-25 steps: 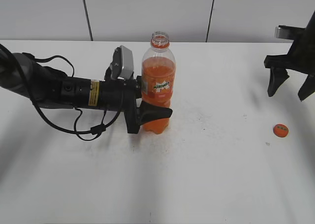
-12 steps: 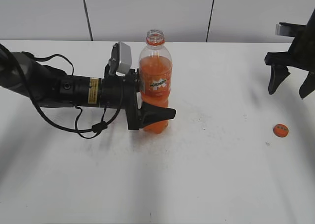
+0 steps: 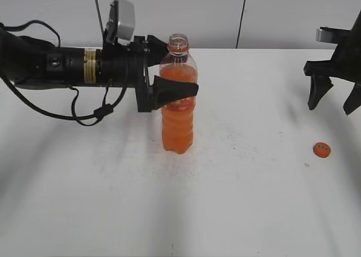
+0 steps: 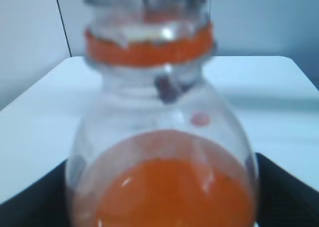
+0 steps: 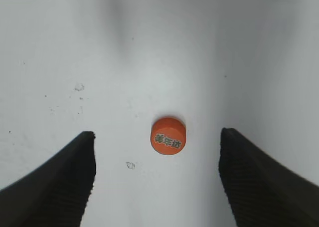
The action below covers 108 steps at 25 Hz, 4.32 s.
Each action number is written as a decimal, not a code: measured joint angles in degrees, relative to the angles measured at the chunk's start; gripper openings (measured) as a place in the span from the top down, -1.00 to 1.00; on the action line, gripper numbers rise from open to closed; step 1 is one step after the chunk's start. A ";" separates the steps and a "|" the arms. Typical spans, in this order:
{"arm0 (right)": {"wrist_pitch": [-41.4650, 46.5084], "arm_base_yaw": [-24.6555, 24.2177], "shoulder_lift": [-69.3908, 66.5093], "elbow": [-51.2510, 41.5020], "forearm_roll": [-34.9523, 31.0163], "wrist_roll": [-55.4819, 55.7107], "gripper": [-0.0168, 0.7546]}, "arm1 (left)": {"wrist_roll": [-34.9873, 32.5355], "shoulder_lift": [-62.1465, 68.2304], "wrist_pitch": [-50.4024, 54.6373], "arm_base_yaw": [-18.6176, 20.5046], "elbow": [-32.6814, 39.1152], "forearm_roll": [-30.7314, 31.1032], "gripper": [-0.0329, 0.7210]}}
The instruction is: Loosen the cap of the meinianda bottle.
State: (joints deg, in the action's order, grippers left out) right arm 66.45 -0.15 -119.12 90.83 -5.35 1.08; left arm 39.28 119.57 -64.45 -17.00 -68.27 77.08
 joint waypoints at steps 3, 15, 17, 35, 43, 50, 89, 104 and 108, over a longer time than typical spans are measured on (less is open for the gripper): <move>1.34 0.00 0.00 0.04 -0.04 0.00 -0.54 | 2.34 -2.99 0.00 0.74 0.00 1.25 -0.66; 3.55 0.00 0.00 8.27 -0.25 0.05 -0.54 | 10.75 -17.61 1.70 0.86 0.00 2.75 -0.65; 3.55 0.00 0.00 9.38 -0.31 0.05 -0.54 | 12.52 -20.87 7.32 0.86 0.00 2.75 -0.65; 3.55 0.00 2.63 11.15 -1.27 -1.72 -0.54 | -10.33 -30.90 93.24 0.84 0.05 -48.76 -0.65; 3.34 0.00 8.17 7.39 -1.31 -3.73 -0.54 | -23.09 -30.90 121.98 2.90 -5.87 -63.98 -0.65; 3.32 0.00 23.61 -10.65 -1.31 -6.42 -0.54 | -28.78 -31.95 133.71 4.22 -5.62 -65.46 -0.61; -12.06 0.00 112.58 -64.03 -1.60 -18.40 -0.54 | -40.17 -109.85 124.02 4.22 35.79 -73.55 -0.56; -8.13 0.00 119.61 -65.41 -1.66 -18.41 -0.54 | -40.56 -116.55 123.74 4.22 36.04 -74.28 -0.55; -8.07 0.00 119.61 -65.41 -2.04 -18.41 -0.54 | -40.56 -119.79 123.74 4.22 36.04 -75.88 -0.55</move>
State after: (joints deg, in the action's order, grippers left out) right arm 58.39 -0.15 0.49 25.42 -7.39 -17.33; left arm -1.28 -0.22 59.29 -12.77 -32.23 1.20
